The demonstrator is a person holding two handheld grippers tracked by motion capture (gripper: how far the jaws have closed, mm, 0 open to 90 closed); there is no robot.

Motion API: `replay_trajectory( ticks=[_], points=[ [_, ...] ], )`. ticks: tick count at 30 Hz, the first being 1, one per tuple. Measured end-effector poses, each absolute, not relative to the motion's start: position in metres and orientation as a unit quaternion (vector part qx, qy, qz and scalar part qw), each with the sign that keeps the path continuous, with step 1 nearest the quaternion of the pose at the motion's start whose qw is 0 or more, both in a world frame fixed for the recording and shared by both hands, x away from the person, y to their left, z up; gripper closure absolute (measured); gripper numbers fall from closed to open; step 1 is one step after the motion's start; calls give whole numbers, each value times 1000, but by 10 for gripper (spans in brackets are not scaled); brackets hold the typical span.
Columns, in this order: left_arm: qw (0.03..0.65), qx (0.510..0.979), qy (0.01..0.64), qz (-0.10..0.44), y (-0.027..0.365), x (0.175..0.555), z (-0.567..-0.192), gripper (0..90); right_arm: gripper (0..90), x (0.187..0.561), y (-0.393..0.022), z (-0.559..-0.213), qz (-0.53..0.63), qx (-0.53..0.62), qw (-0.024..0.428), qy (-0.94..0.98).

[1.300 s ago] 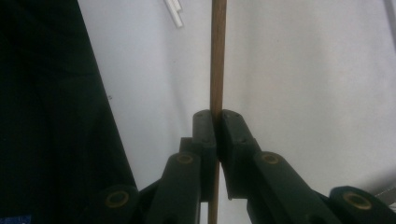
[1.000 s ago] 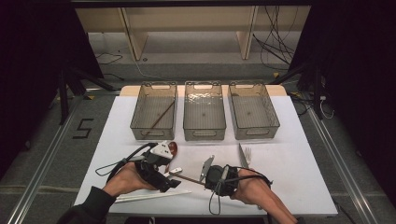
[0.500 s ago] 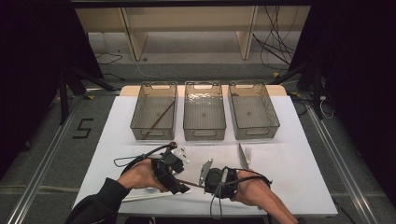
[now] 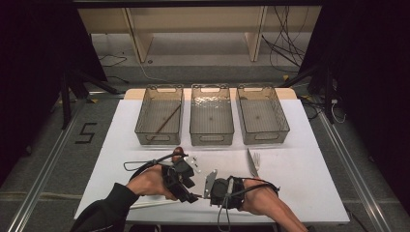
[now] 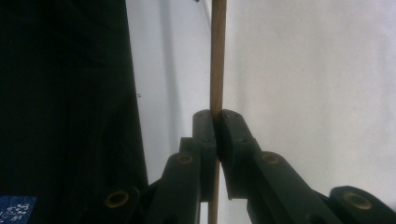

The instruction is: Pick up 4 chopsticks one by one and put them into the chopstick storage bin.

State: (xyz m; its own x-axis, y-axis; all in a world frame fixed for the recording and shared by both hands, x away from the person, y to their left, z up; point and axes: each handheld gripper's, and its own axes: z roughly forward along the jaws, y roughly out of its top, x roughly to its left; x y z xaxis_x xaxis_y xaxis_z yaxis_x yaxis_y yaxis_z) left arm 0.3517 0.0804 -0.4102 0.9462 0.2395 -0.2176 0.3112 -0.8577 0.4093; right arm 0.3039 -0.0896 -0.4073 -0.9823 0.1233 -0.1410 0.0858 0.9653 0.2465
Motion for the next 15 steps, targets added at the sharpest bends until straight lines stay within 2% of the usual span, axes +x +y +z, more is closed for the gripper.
replay_trajectory(
  ticks=[13,15],
  points=[
    [218,962,126,-107,71,345,-418,632,856,302,-88,-408,123,36,78,989],
    [217,962,120,-111,71,345,-419,651,856,297,-89,-407,108,55,67,990]
  ],
)
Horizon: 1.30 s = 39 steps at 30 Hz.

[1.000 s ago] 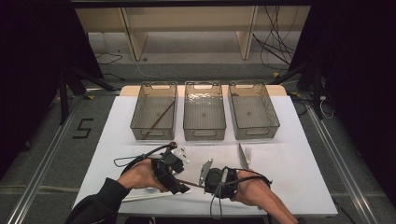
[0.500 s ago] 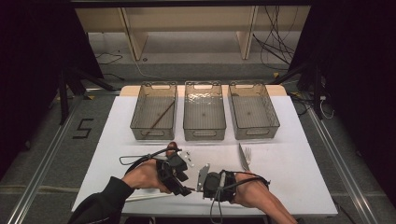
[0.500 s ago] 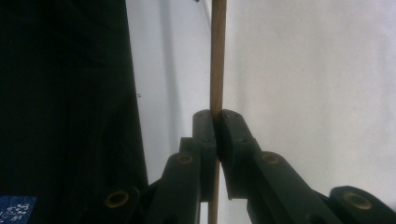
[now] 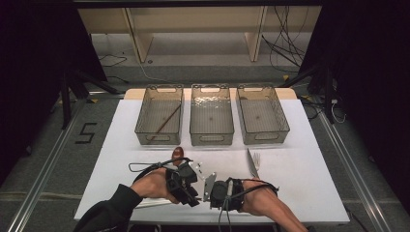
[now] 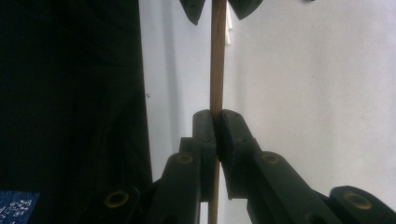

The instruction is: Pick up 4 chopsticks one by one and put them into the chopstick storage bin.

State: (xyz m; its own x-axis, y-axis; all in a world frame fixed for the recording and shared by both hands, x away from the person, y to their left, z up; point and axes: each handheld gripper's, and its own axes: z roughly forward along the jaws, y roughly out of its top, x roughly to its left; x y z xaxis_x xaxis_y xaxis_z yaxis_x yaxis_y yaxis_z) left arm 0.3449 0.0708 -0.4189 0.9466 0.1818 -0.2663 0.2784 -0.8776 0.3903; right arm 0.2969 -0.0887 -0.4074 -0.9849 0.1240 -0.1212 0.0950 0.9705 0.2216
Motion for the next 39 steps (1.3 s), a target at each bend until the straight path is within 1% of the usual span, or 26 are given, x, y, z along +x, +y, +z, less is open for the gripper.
replay_trajectory(
  ticks=[1,4,7,9,12,18,24,28,30,32,34,39],
  points=[
    [217,962,119,-113,71,345,-419,666,856,302,-88,-410,133,16,79,988],
    [215,964,110,-111,72,345,-419,683,856,296,-88,-408,110,48,66,991],
    [219,962,113,-113,73,344,-419,717,856,293,-87,-408,111,56,65,990],
    [222,961,116,-118,73,345,-418,740,856,299,-86,-410,136,13,78,988],
    [224,960,117,-122,73,345,-418,776,856,299,-87,-408,128,18,73,989],
    [224,959,112,-133,75,346,-419,794,855,298,-88,-410,139,14,80,987],
    [233,956,101,-146,78,347,-418,819,851,297,-88,-409,136,7,75,988],
    [239,955,101,-142,79,345,-414,832,827,299,-90,-406,140,16,71,987],
    [240,955,104,-137,80,346,-413,833,788,301,-92,-404,143,25,69,987],
    [244,954,110,-133,83,348,-413,834,696,302,-94,-401,143,37,68,987],
    [248,953,117,-128,85,349,-412,835,652,303,-97,-398,149,52,73,985],
    [253,951,142,-109,94,355,-409,834,491,312,-108,-391,174,99,92,975]
  ],
)
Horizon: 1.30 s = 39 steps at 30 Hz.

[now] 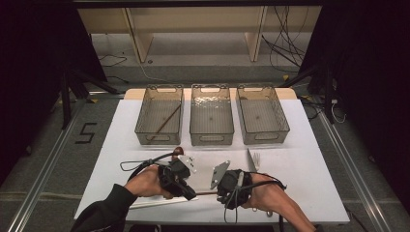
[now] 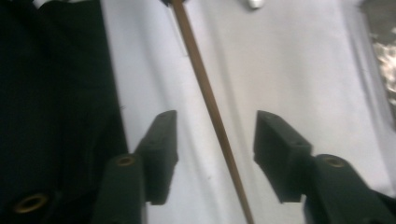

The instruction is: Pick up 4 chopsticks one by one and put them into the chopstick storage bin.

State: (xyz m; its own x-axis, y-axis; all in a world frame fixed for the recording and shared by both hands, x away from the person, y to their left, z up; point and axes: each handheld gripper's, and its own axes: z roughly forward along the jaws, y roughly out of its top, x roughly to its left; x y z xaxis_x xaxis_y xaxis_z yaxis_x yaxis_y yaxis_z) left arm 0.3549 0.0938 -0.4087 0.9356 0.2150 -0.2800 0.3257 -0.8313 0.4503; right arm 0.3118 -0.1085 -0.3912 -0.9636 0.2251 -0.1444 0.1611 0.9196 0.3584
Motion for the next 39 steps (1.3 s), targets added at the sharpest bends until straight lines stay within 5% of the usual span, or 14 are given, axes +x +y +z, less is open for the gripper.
replay_trajectory(
  ticks=[17,39],
  points=[
    [286,922,259,-17,148,383,-389,834,337,327,-136,-392,240,222,124,937],
    [336,863,365,97,195,426,-358,834,289,322,-166,-410,245,293,104,918]
  ],
)
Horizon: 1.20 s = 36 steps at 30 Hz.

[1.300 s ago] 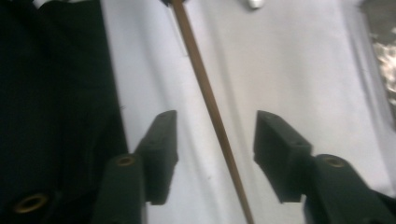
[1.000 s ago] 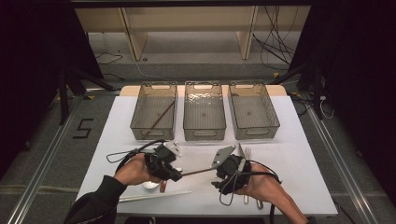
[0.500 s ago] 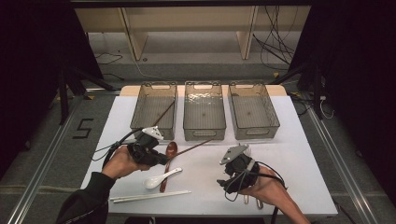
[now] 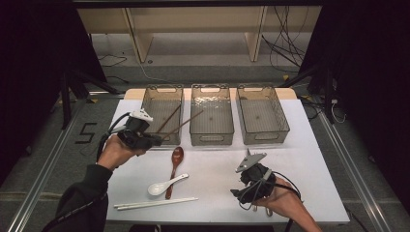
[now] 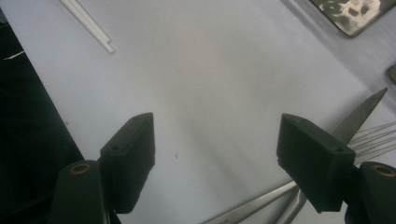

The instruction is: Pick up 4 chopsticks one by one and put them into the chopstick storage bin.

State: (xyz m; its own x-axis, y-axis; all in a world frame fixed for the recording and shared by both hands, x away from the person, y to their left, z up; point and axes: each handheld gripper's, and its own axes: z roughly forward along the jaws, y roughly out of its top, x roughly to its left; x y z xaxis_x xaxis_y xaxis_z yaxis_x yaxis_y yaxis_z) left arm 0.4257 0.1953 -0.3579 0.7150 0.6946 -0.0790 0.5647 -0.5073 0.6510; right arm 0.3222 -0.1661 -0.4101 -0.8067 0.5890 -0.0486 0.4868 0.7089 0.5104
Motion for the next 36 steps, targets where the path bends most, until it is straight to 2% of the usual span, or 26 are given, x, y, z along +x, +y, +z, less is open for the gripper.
replay_trajectory(
  ticks=[6,15,36],
  points=[
    [330,848,393,130,206,451,-349,834,280,321,-166,-413,245,292,101,919],
    [314,830,439,141,216,492,-355,833,281,319,-167,-411,247,292,99,919],
    [295,811,483,151,225,533,-381,830,281,320,-170,-411,248,295,96,918]
  ],
)
